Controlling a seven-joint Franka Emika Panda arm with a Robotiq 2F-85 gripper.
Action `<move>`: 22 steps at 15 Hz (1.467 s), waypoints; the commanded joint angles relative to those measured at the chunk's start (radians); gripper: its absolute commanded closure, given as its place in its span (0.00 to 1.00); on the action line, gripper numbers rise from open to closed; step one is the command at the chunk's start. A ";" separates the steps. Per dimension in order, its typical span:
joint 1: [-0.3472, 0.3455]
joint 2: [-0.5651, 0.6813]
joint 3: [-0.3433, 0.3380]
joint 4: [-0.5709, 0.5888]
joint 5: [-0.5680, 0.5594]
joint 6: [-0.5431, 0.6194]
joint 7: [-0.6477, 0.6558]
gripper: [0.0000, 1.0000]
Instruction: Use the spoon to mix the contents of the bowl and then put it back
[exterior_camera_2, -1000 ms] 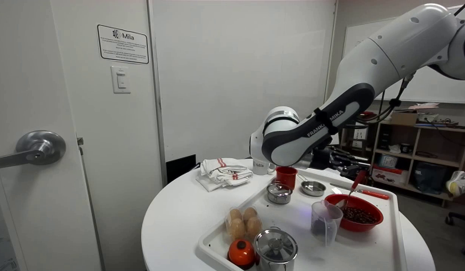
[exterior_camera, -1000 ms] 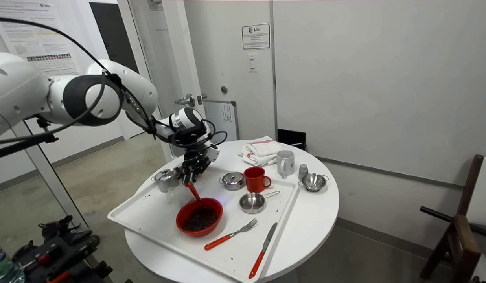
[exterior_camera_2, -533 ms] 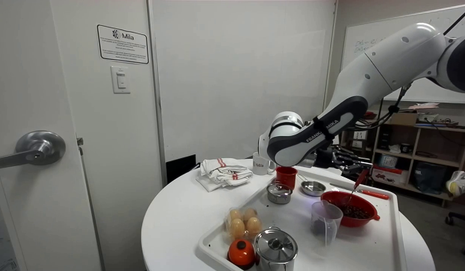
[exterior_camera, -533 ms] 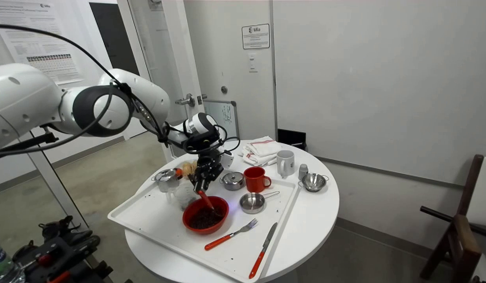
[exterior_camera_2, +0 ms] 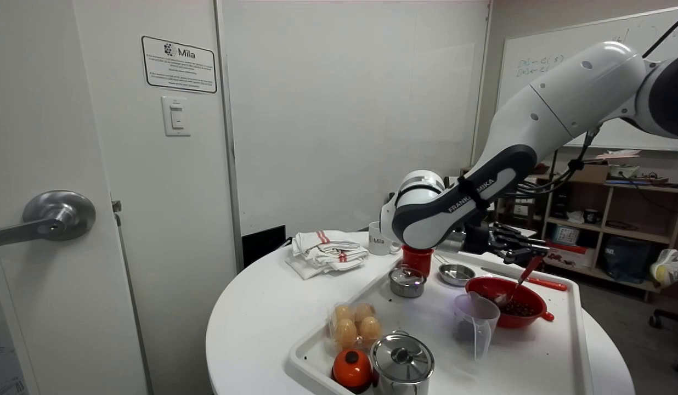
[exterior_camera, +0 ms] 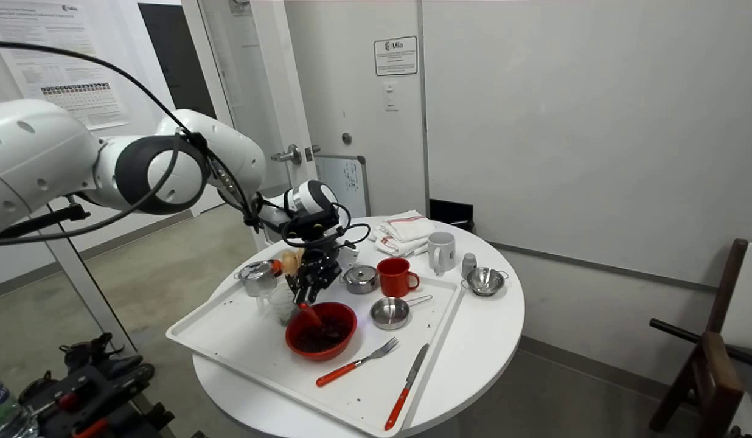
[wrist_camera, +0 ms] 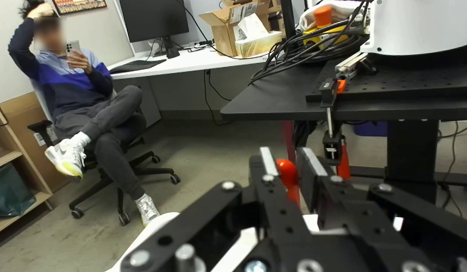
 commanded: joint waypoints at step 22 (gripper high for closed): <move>-0.014 0.026 -0.015 0.025 0.015 -0.043 -0.018 0.91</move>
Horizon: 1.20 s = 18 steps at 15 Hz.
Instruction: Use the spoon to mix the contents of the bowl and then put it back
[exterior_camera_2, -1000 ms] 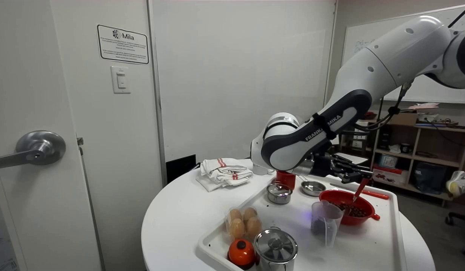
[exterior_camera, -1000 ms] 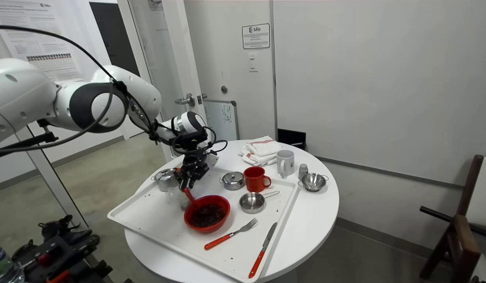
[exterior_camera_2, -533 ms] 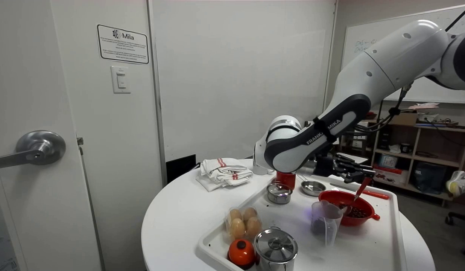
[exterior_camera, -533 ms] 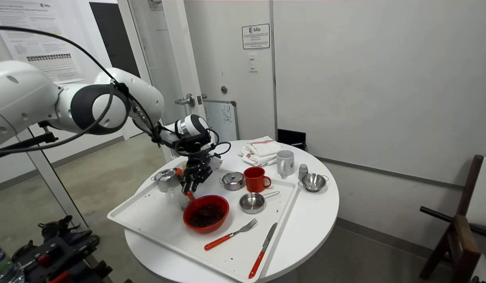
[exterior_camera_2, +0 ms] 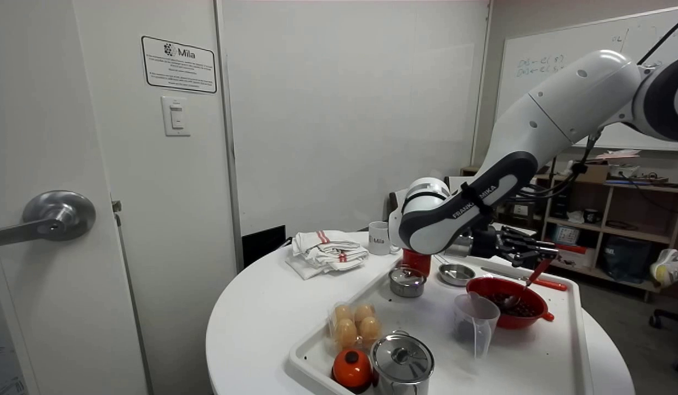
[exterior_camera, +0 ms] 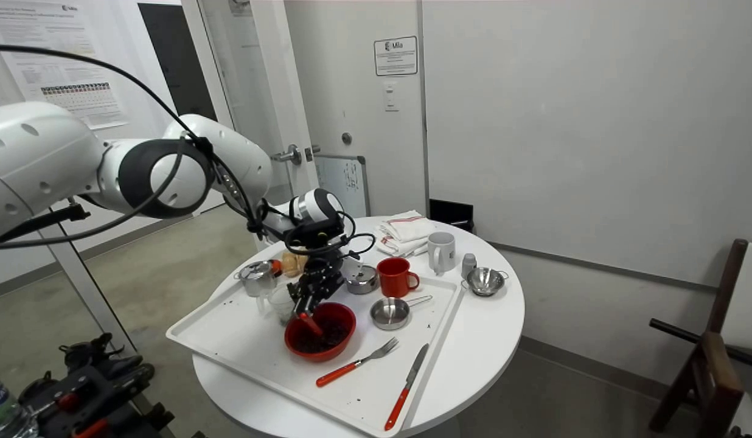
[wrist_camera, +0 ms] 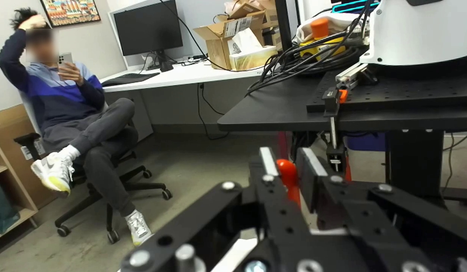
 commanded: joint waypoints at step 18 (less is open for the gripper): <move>0.063 -0.029 0.013 0.009 0.022 0.003 -0.004 0.91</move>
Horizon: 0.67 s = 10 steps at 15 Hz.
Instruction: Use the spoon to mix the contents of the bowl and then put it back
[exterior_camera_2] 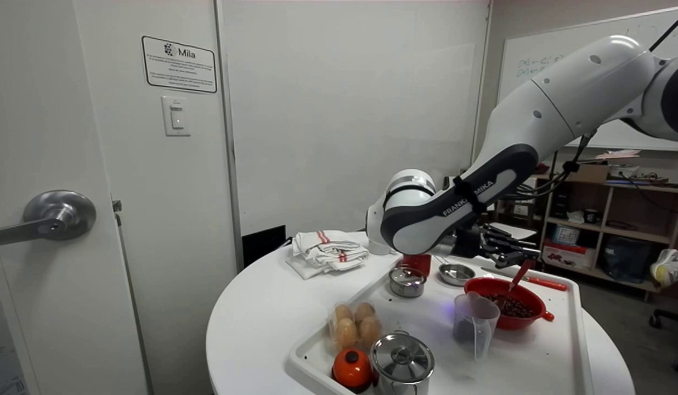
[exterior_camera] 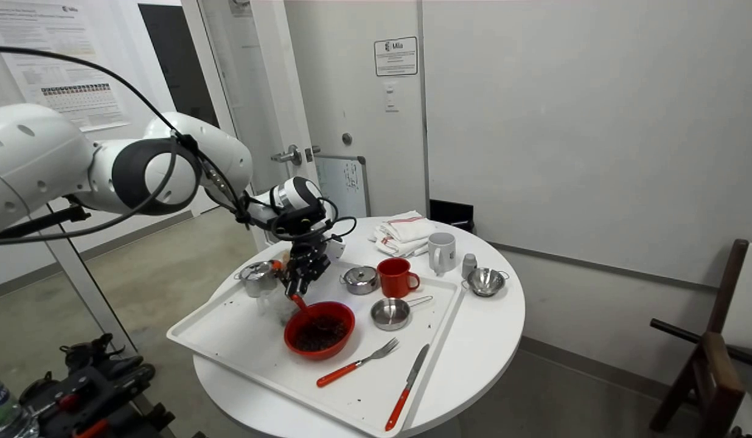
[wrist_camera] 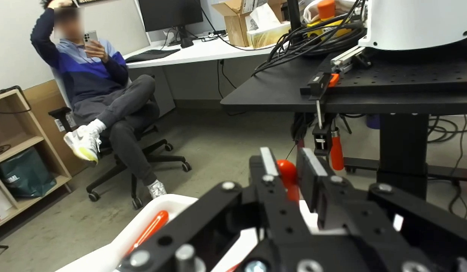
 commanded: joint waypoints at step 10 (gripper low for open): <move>-0.107 -0.017 -0.015 -0.047 0.063 -0.007 0.036 0.91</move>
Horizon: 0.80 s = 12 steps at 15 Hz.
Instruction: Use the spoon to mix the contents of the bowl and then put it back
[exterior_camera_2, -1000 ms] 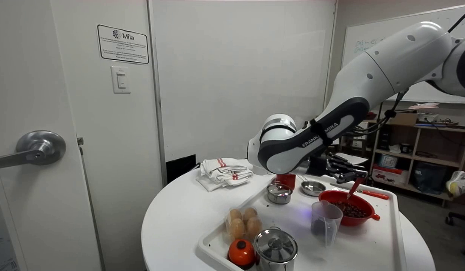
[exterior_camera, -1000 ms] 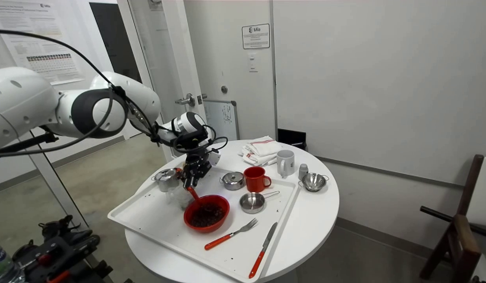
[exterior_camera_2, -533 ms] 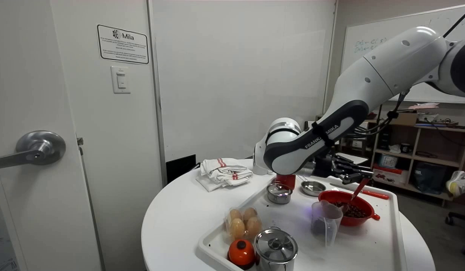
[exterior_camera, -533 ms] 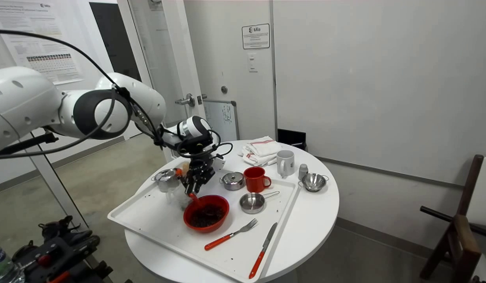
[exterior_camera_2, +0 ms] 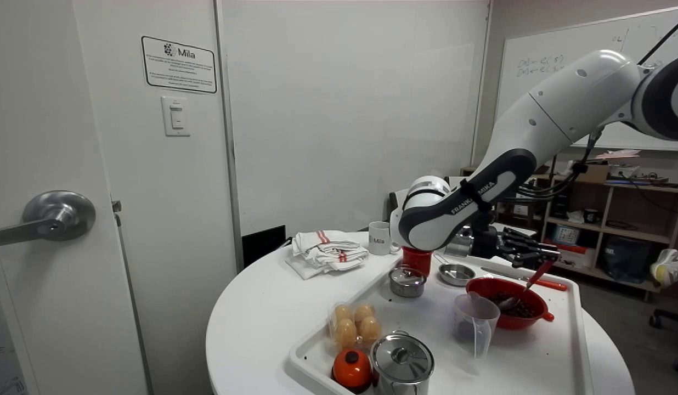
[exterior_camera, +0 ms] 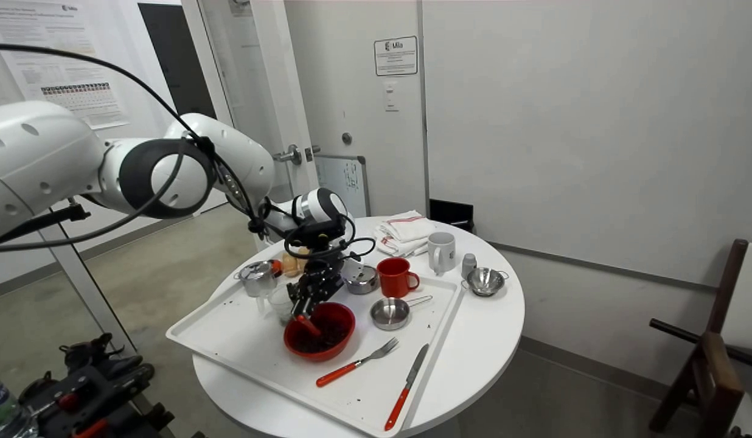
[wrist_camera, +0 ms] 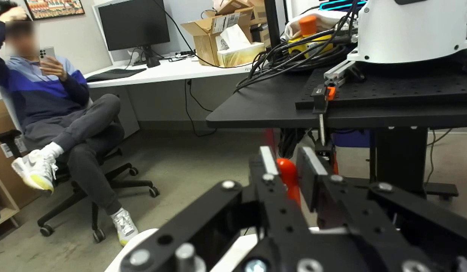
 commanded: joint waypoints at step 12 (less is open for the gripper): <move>0.135 0.017 -0.008 0.130 -0.036 -0.003 -0.005 0.91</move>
